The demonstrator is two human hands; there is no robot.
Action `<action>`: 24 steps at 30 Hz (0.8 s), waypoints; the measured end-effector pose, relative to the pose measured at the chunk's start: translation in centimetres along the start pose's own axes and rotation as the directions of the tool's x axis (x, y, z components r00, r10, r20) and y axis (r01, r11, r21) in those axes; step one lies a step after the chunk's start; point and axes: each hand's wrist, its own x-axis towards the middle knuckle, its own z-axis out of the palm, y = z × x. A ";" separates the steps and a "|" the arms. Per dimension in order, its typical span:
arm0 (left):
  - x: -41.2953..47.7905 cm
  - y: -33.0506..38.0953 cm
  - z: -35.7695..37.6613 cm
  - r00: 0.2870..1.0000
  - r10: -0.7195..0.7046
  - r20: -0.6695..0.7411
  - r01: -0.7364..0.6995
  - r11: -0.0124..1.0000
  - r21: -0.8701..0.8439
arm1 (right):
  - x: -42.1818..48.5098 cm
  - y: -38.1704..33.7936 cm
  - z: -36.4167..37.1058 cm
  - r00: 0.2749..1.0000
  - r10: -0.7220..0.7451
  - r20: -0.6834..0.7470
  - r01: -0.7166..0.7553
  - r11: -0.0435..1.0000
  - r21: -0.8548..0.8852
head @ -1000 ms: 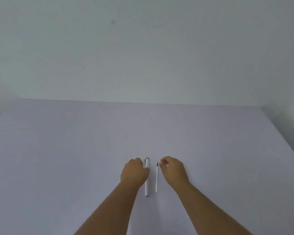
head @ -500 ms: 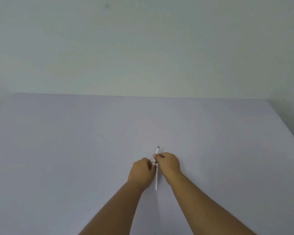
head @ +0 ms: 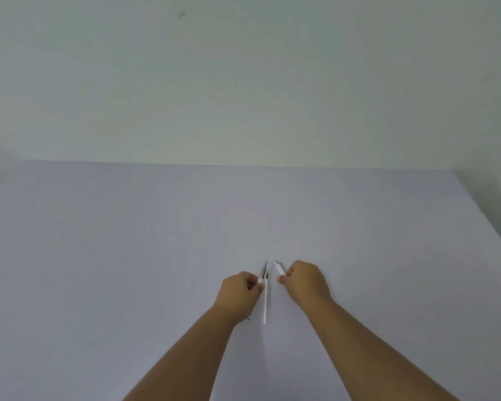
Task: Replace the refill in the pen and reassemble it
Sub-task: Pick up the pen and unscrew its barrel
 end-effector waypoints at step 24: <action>-1.8 1.2 -2.1 0.985 0.170 -0.042 -0.169 0.985 0.020 | -2.8 -2.0 -1.8 0.984 -0.119 0.130 0.002 0.748 0.664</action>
